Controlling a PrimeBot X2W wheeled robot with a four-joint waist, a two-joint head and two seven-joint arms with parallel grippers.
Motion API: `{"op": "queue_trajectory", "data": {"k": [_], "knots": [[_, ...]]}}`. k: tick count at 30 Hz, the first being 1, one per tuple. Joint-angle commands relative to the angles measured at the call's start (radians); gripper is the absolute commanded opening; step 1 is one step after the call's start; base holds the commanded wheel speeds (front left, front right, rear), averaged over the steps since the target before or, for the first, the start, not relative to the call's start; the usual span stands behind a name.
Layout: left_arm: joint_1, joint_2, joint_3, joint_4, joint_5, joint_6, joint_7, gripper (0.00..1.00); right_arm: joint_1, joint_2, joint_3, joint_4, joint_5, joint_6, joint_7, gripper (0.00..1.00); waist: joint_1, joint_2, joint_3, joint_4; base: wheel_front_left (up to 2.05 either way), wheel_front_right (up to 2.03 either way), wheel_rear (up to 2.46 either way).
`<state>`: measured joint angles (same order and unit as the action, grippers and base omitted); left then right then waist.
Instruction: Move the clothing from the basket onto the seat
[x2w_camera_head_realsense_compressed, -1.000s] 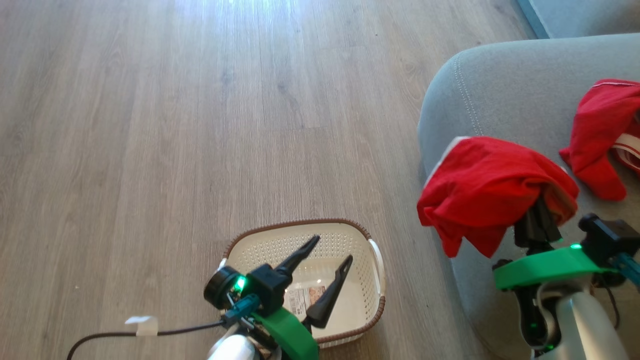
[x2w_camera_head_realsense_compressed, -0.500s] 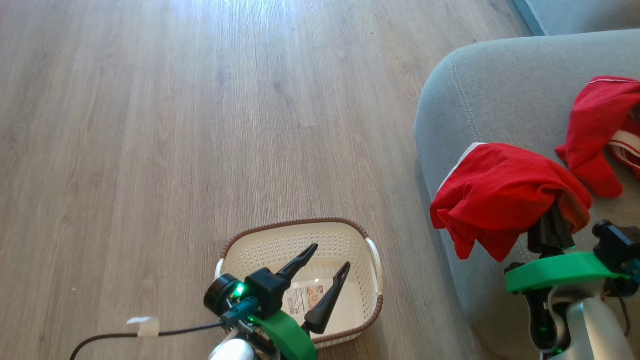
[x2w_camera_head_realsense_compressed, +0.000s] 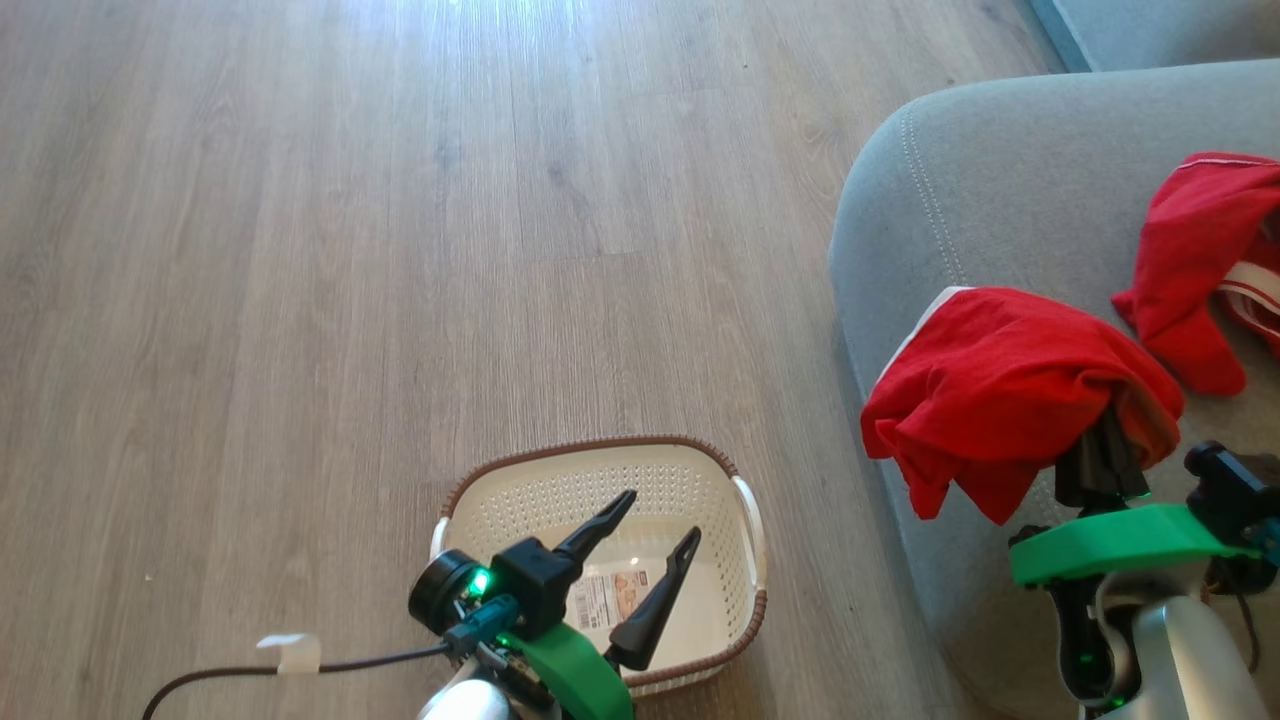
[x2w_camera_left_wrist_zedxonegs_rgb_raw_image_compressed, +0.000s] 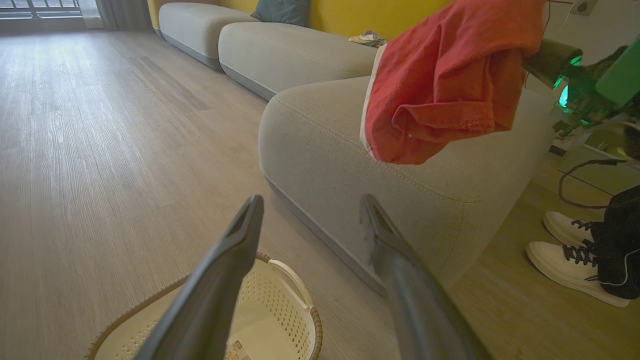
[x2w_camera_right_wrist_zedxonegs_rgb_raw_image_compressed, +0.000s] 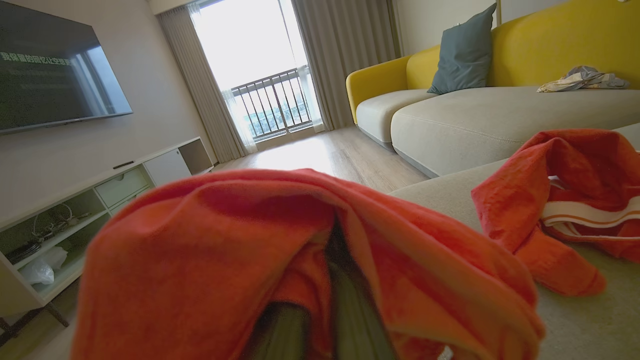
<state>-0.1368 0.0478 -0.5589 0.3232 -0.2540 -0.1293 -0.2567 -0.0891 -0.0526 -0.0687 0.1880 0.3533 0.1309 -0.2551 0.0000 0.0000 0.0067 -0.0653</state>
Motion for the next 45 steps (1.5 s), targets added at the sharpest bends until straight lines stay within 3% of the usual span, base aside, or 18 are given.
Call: {"op": "queue_trajectory", "data": {"k": [1,14,35,45], "knots": [[-0.021,0.004,0.028,-0.031,0.005,-0.001,-0.005,1.0,-0.028,0.002,0.023,-0.032,0.006,0.0,-0.007,0.0,0.0,0.0,0.0,-0.002,0.0,0.0,0.0],[-0.019,0.005,0.03,-0.036,0.01,-0.001,-0.005,1.0,-0.043,0.002,0.03,-0.041,0.005,0.0,-0.007,0.0,0.0,0.0,0.006,-0.056,0.0,0.0,0.0],[-0.061,0.009,0.041,-0.057,0.018,-0.001,-0.005,1.0,-0.077,0.002,0.01,-0.084,0.007,0.0,-0.007,0.0,0.0,0.0,0.097,-0.425,0.0,0.0,0.0],[-0.138,0.009,-0.057,-0.031,-0.004,-0.001,-0.005,1.0,-0.024,0.002,-0.11,-0.15,0.043,0.0,-0.007,0.0,0.0,0.0,0.152,-0.47,0.0,0.0,0.0]]}}
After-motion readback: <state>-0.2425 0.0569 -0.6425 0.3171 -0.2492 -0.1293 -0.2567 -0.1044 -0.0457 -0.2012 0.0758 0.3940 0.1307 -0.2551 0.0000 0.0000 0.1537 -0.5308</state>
